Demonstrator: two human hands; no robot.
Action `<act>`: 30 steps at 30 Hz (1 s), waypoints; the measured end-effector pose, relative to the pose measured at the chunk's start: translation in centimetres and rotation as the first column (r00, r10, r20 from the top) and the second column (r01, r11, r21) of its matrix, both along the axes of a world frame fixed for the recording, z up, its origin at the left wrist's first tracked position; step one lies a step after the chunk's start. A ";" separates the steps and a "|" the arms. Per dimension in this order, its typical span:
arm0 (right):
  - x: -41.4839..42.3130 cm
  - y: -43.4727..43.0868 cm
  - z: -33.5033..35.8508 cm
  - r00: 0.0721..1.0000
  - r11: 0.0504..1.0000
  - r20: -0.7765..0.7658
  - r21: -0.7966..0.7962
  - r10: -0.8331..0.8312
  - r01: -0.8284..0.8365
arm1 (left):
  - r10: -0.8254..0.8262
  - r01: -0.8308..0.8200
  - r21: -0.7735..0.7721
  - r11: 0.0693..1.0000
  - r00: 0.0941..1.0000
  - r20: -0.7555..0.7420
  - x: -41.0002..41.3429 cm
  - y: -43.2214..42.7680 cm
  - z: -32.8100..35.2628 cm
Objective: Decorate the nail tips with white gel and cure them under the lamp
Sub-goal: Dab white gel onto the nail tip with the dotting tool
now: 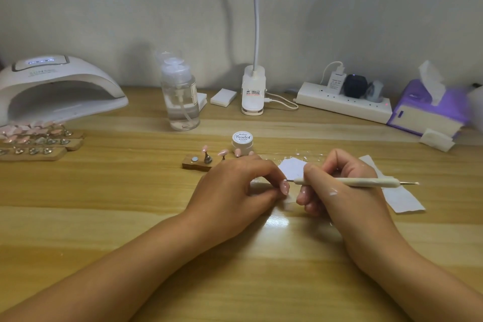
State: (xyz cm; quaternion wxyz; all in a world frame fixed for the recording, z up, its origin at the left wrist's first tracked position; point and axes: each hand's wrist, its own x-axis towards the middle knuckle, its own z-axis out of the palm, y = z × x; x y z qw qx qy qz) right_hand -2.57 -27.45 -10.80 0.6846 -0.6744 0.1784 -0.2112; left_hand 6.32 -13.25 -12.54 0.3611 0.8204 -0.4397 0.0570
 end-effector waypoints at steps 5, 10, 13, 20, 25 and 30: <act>0.0 -0.1 -0.1 1.000 1.000 -0.012 -0.027 0.010 -0.010 | -0.020 0.020 -0.002 1.000 1.000 -0.010 -0.1 0.1 0.0; -0.1 -0.1 -0.1 0.999 0.999 0.045 0.031 -0.020 0.018 | -0.024 0.024 -0.010 1.000 1.000 -0.012 -0.2 0.0 0.2; -0.1 -0.2 -0.1 0.998 0.998 0.061 0.051 -0.028 0.025 | -0.018 0.018 -0.018 1.000 1.000 -0.008 -0.2 0.0 0.1; -0.1 0.0 0.0 1.000 1.000 0.019 0.007 -0.005 0.005 | -0.008 0.008 -0.015 1.000 1.000 -0.016 -0.1 0.0 0.0; -0.1 0.0 0.0 1.000 1.000 0.003 -0.006 -0.003 0.003 | -0.001 0.001 -0.028 1.000 1.000 -0.023 -0.2 0.0 0.1; -0.1 -0.1 -0.2 1.000 1.000 0.000 -0.021 0.001 -0.001 | 0.003 -0.004 -0.032 0.999 0.999 -0.032 -0.3 0.0 0.2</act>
